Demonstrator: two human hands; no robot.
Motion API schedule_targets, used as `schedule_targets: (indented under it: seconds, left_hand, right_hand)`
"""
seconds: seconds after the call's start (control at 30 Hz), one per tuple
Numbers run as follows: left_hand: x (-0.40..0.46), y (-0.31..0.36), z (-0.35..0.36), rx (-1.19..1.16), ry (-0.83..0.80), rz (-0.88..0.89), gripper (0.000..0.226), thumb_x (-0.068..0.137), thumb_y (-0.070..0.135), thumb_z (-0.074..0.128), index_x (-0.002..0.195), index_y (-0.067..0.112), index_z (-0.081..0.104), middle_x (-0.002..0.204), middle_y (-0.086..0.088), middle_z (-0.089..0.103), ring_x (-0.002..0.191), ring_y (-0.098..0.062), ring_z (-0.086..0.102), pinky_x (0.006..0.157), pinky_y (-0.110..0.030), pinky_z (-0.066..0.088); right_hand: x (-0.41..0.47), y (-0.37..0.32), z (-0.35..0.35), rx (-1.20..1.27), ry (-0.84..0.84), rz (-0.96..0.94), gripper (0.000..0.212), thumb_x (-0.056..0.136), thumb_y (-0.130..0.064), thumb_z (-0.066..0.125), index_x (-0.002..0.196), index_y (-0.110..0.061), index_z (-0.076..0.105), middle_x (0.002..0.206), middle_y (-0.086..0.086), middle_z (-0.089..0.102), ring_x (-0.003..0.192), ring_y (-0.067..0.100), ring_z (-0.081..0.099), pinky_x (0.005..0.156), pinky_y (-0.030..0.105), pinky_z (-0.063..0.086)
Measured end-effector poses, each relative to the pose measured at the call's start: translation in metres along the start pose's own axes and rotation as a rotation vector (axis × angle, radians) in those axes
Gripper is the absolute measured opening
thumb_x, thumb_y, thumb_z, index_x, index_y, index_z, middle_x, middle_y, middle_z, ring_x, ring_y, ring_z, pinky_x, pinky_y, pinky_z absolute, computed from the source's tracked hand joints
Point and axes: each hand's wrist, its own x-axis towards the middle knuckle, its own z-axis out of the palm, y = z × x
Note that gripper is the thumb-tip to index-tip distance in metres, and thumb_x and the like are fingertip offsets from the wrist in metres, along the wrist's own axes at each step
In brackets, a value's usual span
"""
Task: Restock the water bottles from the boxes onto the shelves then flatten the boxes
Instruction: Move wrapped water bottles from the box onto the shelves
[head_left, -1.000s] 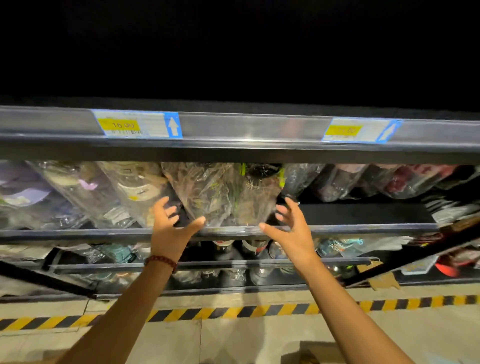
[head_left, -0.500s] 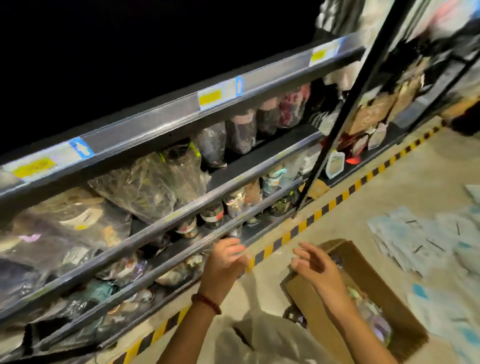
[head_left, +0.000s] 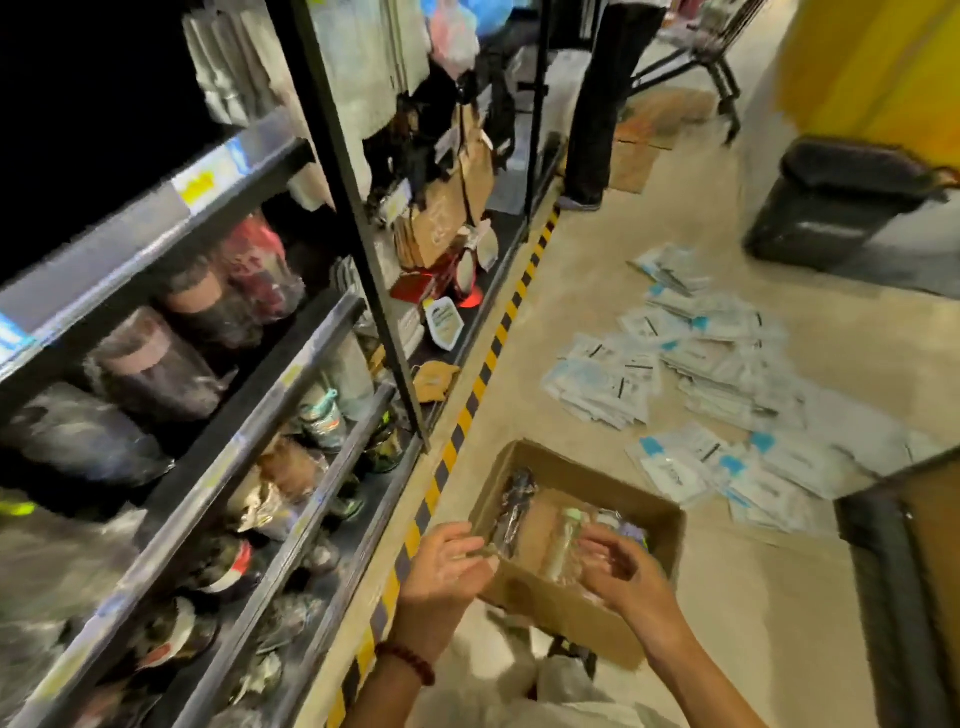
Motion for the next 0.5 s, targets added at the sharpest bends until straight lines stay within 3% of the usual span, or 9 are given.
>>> schedule_targets:
  seconds: [0.2,0.33,0.43,0.5]
  left_hand:
    - [0.050,0.019,0.061,0.085,-0.060,0.036,0.050,0.060,0.023,0.069,0.107,0.015,0.055,0.104,-0.006,0.065,0.093,-0.004,0.062,0.063,-0.007,0.047]
    - [0.082,0.015,0.104,0.127,-0.081,-0.019,0.043,0.058,0.021,0.068,0.099,0.018,0.056,0.097,-0.007,0.064,0.087,-0.007,0.062,0.058,-0.010,0.047]
    - [0.099,0.008,0.134,0.202,-0.114,-0.046,0.046,0.070,0.024,0.074,0.110,0.011,0.056,0.105,-0.003,0.063,0.083,0.002,0.060,0.059,-0.007,0.046]
    - [0.110,0.003,0.151,0.250,-0.156,-0.104,0.048,0.073,0.027,0.076,0.113,0.013,0.053,0.109,-0.004,0.063,0.090,0.002,0.057,0.061,-0.007,0.045]
  right_hand:
    - [0.035,-0.004,-0.064,0.073,0.078,0.012,0.037,0.074,0.008,0.072,0.099,-0.018,0.064,0.107,0.009,0.067,0.098,0.022,0.064,0.077,0.023,0.054]
    - [0.057,-0.004,-0.104,0.099,0.095,0.023,0.035,0.077,0.009,0.069,0.104,-0.013,0.062,0.102,0.004,0.066,0.087,0.011,0.062,0.065,0.011,0.051]
    - [0.068,0.009,-0.130,0.124,0.132,0.054,0.033,0.078,0.012,0.066,0.100,-0.012,0.064,0.110,0.011,0.065,0.094,0.021,0.062,0.083,0.026,0.054]
    - [0.075,0.022,-0.146,0.161,0.169,0.108,0.034,0.077,0.015,0.065,0.103,-0.005,0.063,0.113,0.017,0.063,0.097,0.027,0.060,0.079,0.025,0.055]
